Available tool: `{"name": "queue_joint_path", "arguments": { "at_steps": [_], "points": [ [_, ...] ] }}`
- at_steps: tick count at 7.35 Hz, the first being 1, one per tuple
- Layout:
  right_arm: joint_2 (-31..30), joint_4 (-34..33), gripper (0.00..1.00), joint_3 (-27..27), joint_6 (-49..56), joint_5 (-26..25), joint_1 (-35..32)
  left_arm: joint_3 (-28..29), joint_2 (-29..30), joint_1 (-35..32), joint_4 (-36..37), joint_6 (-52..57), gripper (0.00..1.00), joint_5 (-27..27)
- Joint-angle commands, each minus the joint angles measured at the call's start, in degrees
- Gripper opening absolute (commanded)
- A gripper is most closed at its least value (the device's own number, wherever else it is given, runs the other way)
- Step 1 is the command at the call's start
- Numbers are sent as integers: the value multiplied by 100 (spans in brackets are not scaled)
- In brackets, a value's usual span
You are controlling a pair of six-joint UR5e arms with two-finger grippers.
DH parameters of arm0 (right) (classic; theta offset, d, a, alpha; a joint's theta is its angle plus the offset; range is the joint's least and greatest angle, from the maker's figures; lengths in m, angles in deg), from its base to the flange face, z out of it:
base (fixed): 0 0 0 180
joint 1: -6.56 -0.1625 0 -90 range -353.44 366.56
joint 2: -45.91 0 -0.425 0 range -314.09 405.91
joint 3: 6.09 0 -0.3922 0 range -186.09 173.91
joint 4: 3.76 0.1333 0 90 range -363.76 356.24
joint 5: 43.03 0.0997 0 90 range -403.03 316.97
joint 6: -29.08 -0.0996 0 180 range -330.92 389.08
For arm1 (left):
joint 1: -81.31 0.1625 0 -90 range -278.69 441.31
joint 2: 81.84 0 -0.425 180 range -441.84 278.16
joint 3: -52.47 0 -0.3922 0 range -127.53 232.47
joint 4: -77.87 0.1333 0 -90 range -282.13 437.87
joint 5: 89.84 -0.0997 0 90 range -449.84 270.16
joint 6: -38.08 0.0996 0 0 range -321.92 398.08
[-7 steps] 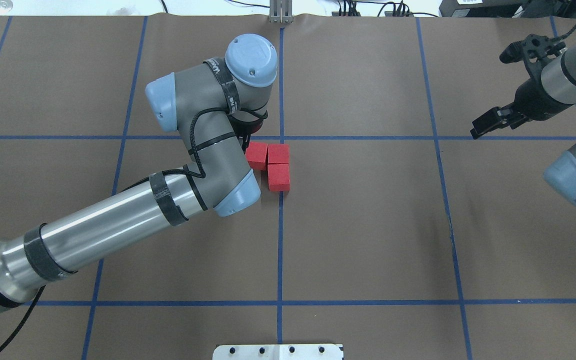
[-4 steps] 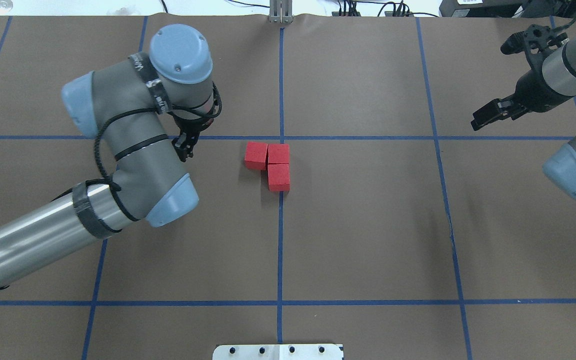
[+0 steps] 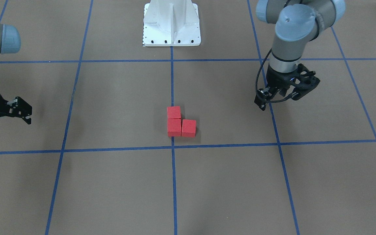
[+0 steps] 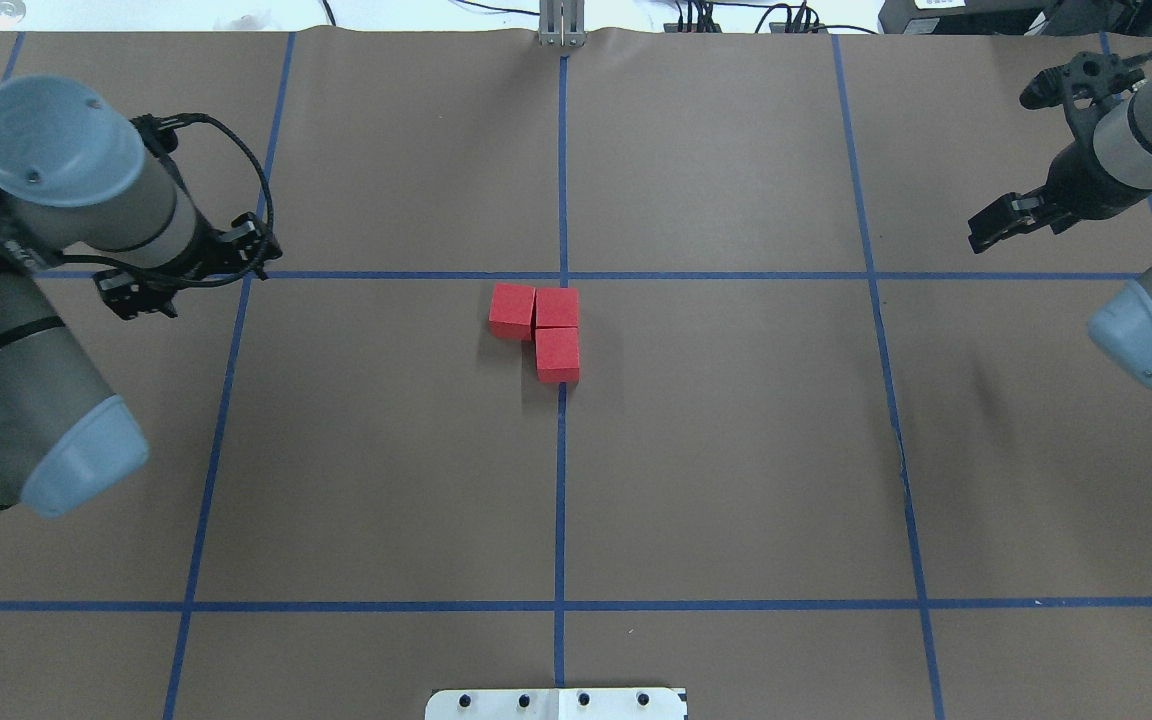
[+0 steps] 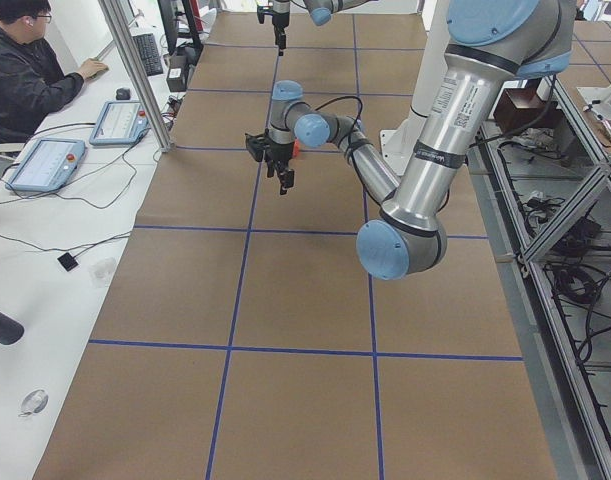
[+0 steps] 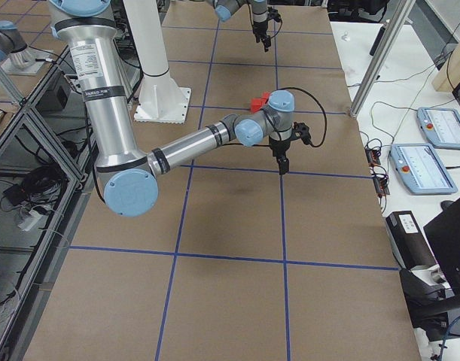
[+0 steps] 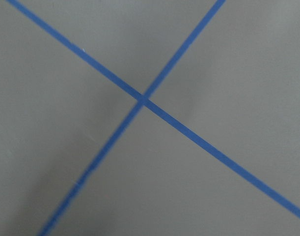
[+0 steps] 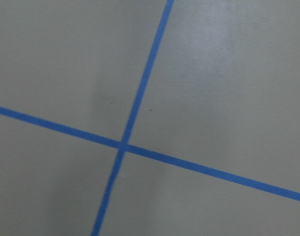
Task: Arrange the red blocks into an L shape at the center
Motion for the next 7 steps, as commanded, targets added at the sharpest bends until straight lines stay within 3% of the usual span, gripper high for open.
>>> {"name": "queue_joint_path", "arguments": {
  "at_steps": [1, 3, 4, 6, 7],
  "points": [
    [-45, -6, 99, -261, 11, 87, -561, -263, -777, -970, -80, 2523, 100, 724],
    [-177, -6, 99, -514, 421, 955, -1290, 208, -1236, -2349, -80, 5904, 100, 1475],
    [-238, -15, 99, -716, 903, 1081, -1590, 664, -1229, -2895, -124, 6528, 100, 1721],
    [-527, -24, 99, -938, 1364, 1135, -2258, 1186, -1700, -3198, -1417, 7182, 100, 1952],
    [-746, -24, 99, -929, 1443, 1405, -2504, 1483, -1912, -3208, -2069, 7150, 100, 1952]
  ]
}}
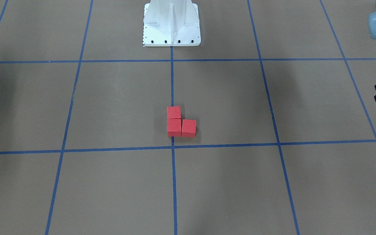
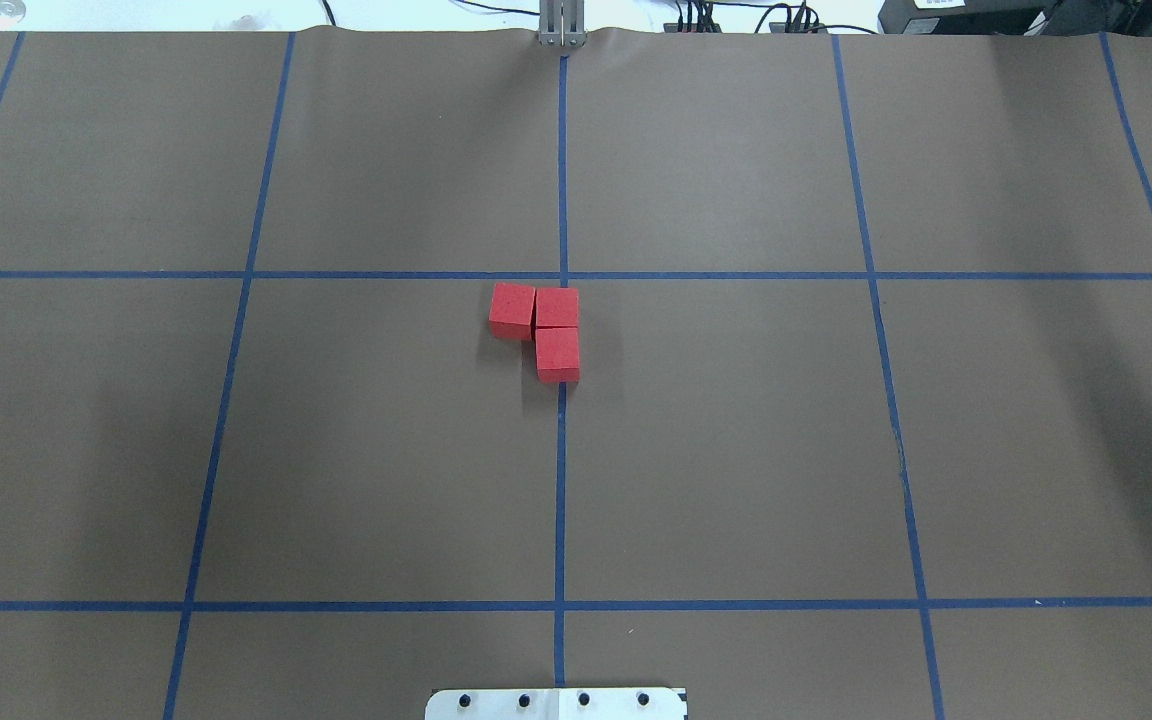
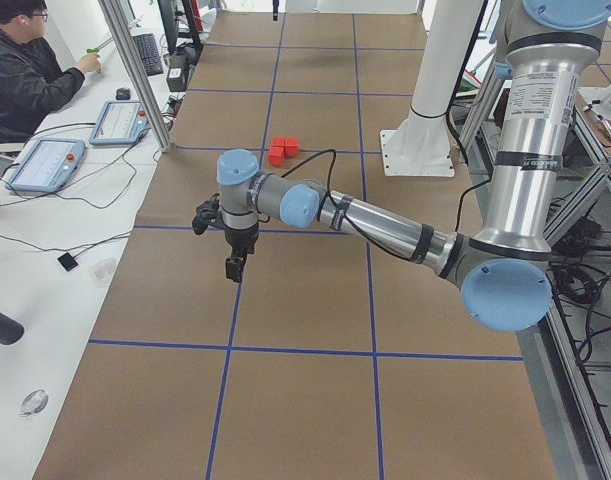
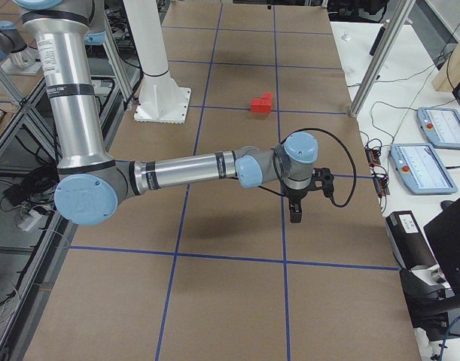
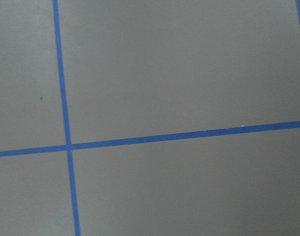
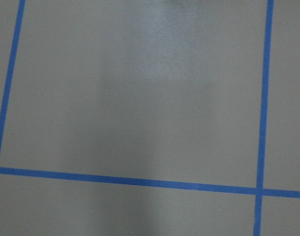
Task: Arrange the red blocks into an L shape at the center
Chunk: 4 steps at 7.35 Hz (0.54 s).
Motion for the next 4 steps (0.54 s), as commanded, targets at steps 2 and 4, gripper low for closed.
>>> {"name": "queue_joint_path", "arguments": {
  "at_steps": [2, 4],
  "points": [
    [-650, 27, 99, 23, 483, 695, -712, 498, -694, -171, -901, 164, 100, 36],
    [-678, 27, 99, 15, 484, 670, -714, 507, -703, -609, -840, 191, 100, 385]
  ]
}}
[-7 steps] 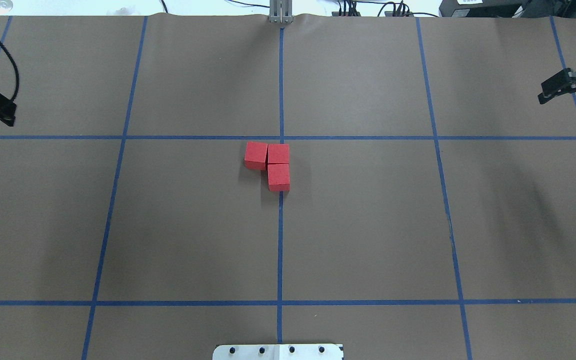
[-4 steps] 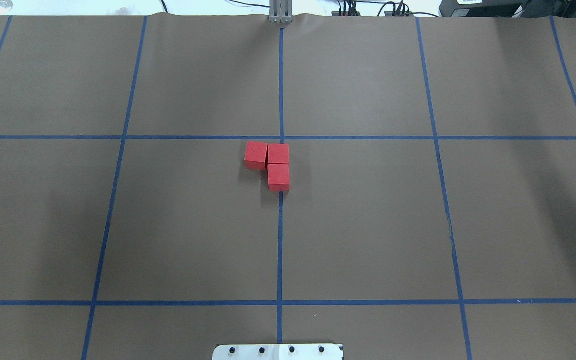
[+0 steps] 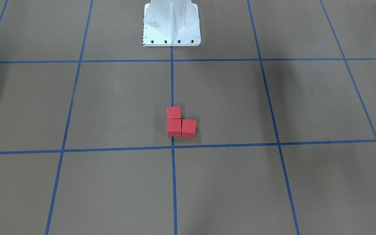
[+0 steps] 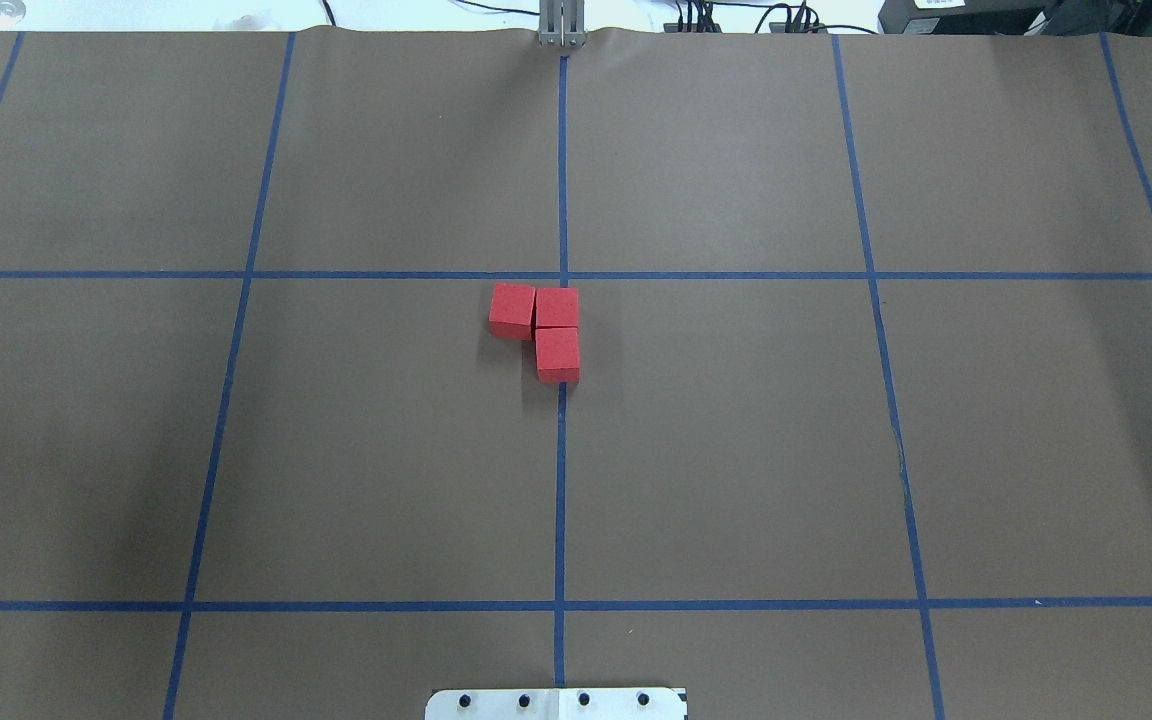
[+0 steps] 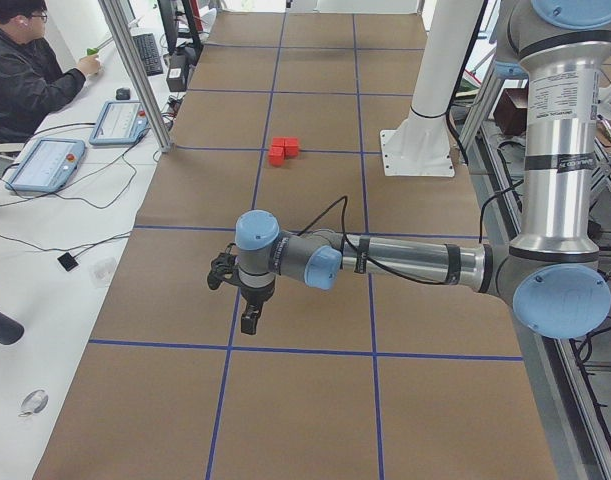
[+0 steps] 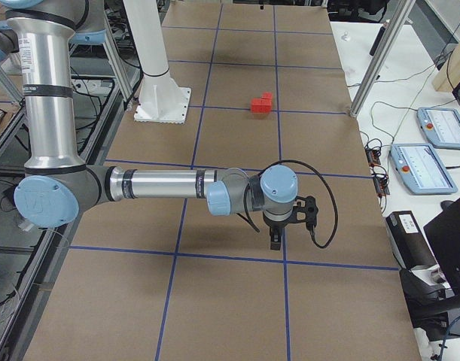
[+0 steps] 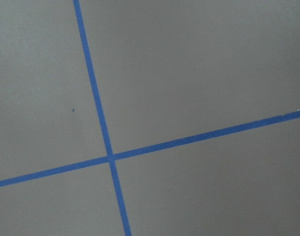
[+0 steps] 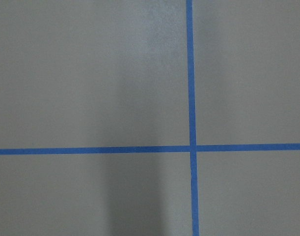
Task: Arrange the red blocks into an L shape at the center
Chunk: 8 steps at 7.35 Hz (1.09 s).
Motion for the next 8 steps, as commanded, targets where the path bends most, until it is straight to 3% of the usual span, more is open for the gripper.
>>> {"name": "queue_joint_path", "arguments": {
  "at_steps": [1, 3, 8],
  "points": [
    [-20, 1, 99, -36, 23, -2, -29, 23, 1, -499, 149, 40, 100, 741],
    [-37, 1, 99, -37, 23, 15, -29, 32, -16, -685, 386, 784, 100, 764],
    [-168, -69, 99, 190, -73, 15, -47, 5, -25, -686, 476, 734, 100, 755]
  ]
}}
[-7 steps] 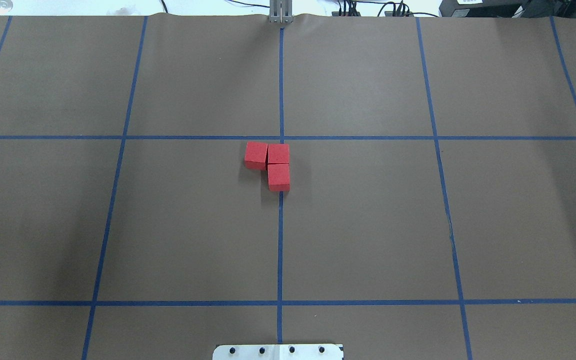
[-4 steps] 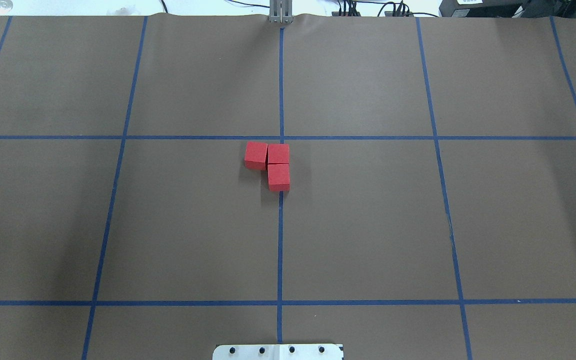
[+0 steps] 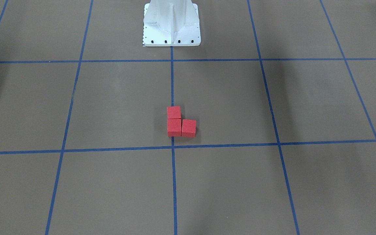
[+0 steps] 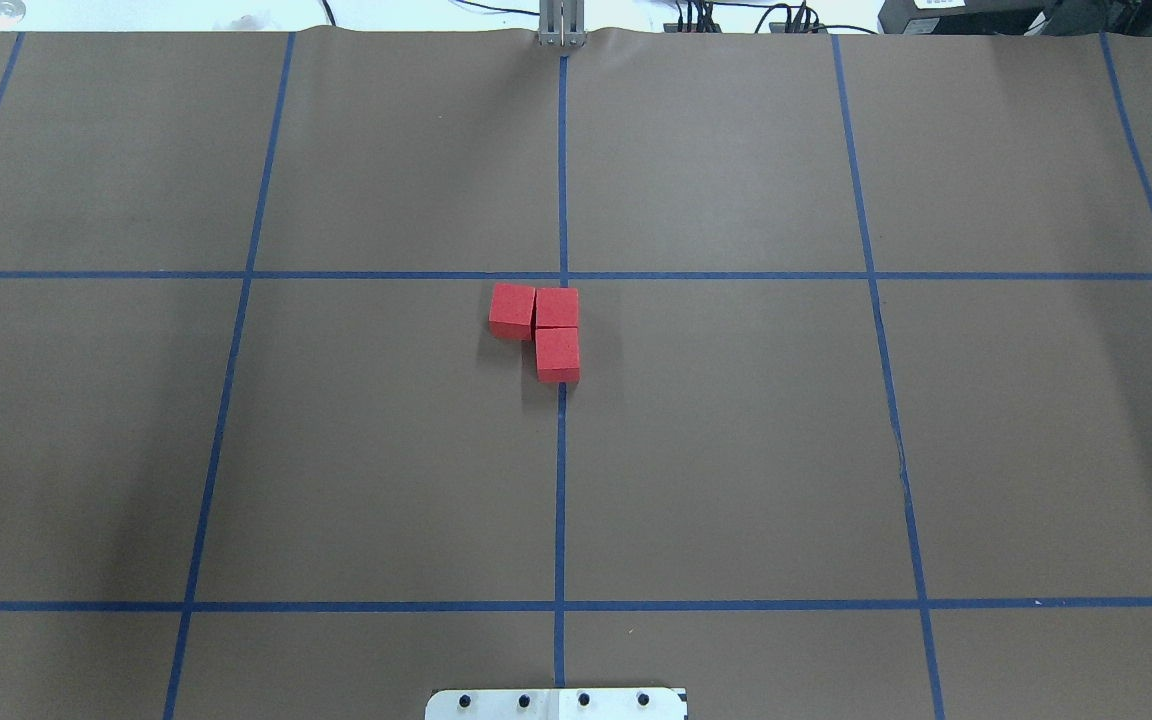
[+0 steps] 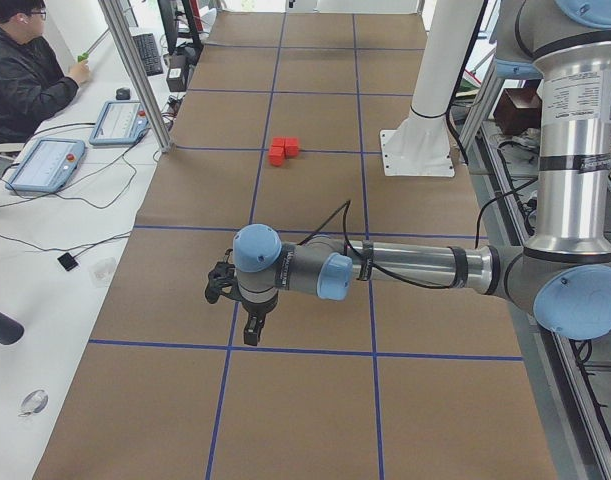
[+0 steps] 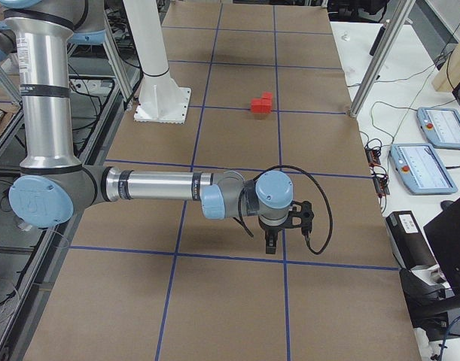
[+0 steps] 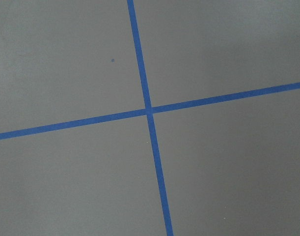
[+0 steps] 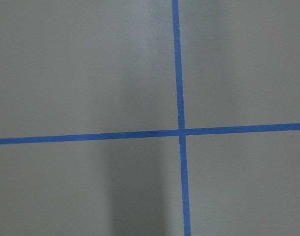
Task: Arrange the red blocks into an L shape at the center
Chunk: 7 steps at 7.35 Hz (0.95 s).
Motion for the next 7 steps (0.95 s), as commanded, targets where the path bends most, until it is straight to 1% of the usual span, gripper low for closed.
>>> {"name": "queue_joint_path", "arguments": {
  "at_steps": [1, 2, 3, 4, 5, 7],
  "points": [
    [-332, -34, 99, 428, -139, -38, 6, -1, 1, 8, -1, -17, 100, -3],
    [-457, -43, 99, 431, -140, -47, 6, -1, 1, 8, -1, -17, 100, -12],
    [-458, -243, 99, 475, -140, -47, 24, -1, 1, 8, -1, -25, 100, -12],
    [-432, -689, 99, 684, -131, -212, 128, -1, 1, 17, -1, -25, 100, -12],
    [-458, -746, 99, 808, -122, -379, 129, 8, 9, 17, -1, -25, 100, -20],
    [-432, -702, 99, 800, -53, -390, 138, 52, 1, 17, -9, -8, 100, -20]
  ]
}}
